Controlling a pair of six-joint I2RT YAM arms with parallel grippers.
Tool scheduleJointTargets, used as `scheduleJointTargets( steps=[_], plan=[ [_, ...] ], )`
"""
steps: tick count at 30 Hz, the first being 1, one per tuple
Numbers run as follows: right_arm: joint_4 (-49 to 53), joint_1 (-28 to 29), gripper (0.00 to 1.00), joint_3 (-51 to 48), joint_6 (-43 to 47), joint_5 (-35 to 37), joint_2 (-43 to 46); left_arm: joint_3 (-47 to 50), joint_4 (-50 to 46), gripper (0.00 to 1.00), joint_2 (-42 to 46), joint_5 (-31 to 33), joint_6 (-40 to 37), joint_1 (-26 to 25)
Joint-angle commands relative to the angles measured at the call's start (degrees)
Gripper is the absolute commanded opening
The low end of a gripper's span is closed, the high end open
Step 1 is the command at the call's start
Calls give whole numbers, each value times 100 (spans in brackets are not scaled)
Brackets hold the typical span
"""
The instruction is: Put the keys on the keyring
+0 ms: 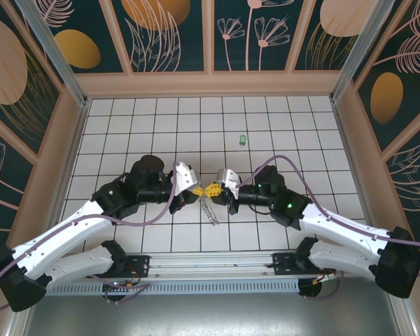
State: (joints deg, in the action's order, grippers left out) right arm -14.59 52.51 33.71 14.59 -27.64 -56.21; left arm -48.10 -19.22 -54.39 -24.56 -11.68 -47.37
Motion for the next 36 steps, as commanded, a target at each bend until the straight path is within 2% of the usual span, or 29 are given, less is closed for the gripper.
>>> scheduleJointTargets(
  steps=[1, 3, 5, 9, 12, 16, 22, 36],
  plan=[
    [-470, 12, 0, -113, -172, -242, 284, 213, 1053, 30, 415, -84, 328, -15],
    [-859, -68, 0, -273, -394, -442, 429, 463, 1444, 39, 607, -73, 511, -17],
    [-1276, -147, 0, -440, -625, -611, 561, 744, 1876, 40, 788, -90, 746, -12],
    [-2357, -347, 0, -852, -1199, -912, 780, 1243, 2602, 41, 1165, -84, 1138, -17],
    [-3244, -405, 0, -1109, -1595, -972, 774, 1523, 3051, 37, 1371, -214, 1388, -17],
    [-4255, -408, 0, -1319, -2039, -831, 560, 1603, 3245, 32, 1362, -470, 1535, -12],
    [-5543, -397, 0, -1584, -2566, -657, 215, 1610, 3495, 34, 1248, -622, 1557, -13],
    [-6481, -391, 0, -1719, -2962, -676, -329, 1539, 4074, 33, 782, -923, 1618, -9]
  ],
)
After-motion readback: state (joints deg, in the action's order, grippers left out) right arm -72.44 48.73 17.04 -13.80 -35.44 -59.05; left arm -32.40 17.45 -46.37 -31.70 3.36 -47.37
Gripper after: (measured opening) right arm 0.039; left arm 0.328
